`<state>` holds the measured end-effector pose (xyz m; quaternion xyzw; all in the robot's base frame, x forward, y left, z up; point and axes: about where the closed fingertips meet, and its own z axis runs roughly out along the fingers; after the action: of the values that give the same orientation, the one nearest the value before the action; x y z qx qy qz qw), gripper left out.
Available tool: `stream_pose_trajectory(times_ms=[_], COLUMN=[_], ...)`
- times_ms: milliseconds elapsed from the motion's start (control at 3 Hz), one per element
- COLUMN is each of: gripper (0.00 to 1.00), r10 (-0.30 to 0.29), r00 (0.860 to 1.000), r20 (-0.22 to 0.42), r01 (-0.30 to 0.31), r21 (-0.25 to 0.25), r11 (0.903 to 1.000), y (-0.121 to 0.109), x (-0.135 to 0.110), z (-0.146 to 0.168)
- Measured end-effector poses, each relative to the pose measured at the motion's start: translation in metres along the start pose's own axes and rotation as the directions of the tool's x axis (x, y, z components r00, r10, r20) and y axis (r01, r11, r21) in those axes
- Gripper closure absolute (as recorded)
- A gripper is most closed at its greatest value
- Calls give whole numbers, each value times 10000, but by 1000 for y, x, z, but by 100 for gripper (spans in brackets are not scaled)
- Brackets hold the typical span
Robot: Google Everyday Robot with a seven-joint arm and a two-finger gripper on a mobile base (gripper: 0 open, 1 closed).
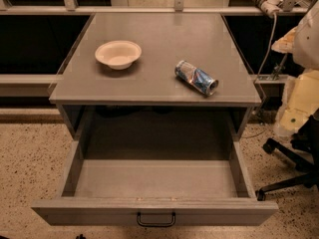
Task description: Place redbull can into top drawer
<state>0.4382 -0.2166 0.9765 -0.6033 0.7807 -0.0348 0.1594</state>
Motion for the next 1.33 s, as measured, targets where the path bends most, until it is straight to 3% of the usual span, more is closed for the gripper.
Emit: stream_pose_trajectory(times_ms=[667, 1333], gripper=[0, 0], r10=[10, 365], r00=[9997, 9875], r20=[257, 1536], r01=[-15, -340], r21=[190, -190], r11=[9998, 9992], y=[-8, -68], x=[-6, -55], z=[0, 45])
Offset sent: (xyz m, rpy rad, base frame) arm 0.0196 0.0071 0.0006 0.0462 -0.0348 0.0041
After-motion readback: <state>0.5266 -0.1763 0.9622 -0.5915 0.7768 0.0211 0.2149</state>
